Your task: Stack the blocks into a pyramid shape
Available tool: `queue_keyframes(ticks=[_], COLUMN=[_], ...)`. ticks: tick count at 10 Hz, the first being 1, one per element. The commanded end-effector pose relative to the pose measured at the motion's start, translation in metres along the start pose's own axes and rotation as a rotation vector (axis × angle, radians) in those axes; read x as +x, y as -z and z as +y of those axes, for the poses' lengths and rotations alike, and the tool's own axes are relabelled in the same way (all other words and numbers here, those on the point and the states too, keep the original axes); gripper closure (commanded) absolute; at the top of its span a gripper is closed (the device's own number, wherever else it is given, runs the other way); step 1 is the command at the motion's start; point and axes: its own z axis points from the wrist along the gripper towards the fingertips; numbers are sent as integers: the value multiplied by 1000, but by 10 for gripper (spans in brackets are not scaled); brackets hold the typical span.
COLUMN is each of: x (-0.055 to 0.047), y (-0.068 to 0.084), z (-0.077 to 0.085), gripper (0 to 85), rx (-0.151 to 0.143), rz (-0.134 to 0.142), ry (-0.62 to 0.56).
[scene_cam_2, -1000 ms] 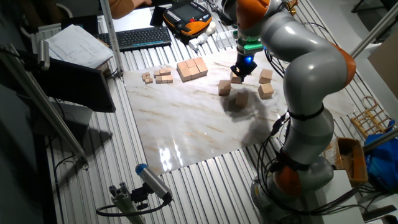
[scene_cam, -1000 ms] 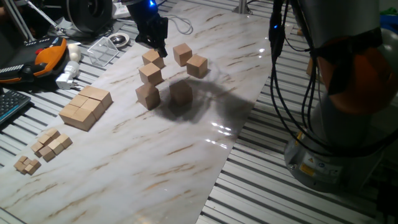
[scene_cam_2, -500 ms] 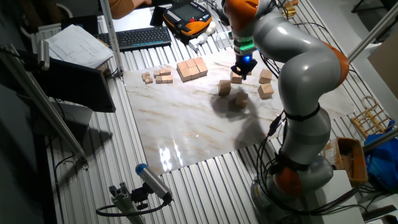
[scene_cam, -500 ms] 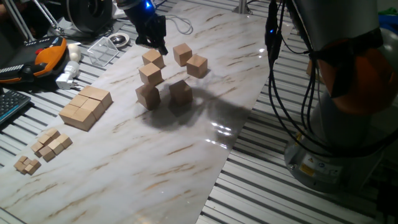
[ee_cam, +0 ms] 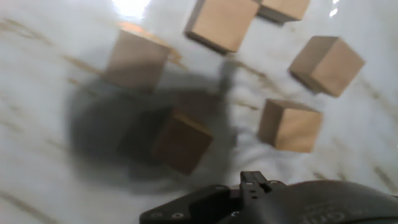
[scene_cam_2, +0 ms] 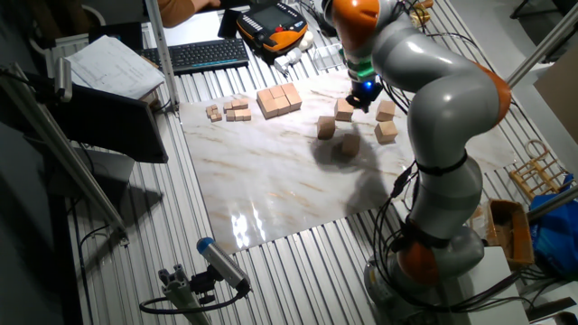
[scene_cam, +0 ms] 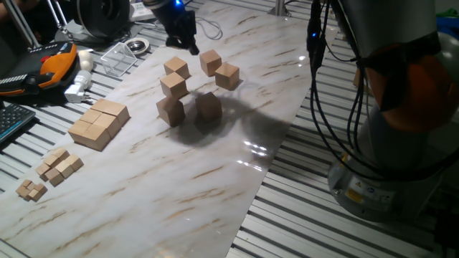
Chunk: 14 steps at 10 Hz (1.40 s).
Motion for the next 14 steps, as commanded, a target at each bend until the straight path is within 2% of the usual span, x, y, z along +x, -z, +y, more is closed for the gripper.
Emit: queue_keyframes(ticks=[1, 3, 5, 6, 8, 9, 11, 12, 13, 14], x=[2, 6, 9, 9, 3, 3, 3, 3, 3, 3], y=[-13, -27, -40, -47, -52, -52, -52, -52, -52, -52], z=[-30, -41, -49, -53, -51, -51, -51, -51, -51, -51], gripper=[850, 850, 850, 850, 850, 850, 850, 850, 850, 850], rx=[0, -14, -18, -14, -17, -25, -61, -74, -71, -80], rz=[-5, 5, 51, 60, 63, 73, 106, 140, 178, 193], ry=[3, -5, -27, -30, -21, -27, -45, -71, -121, -162])
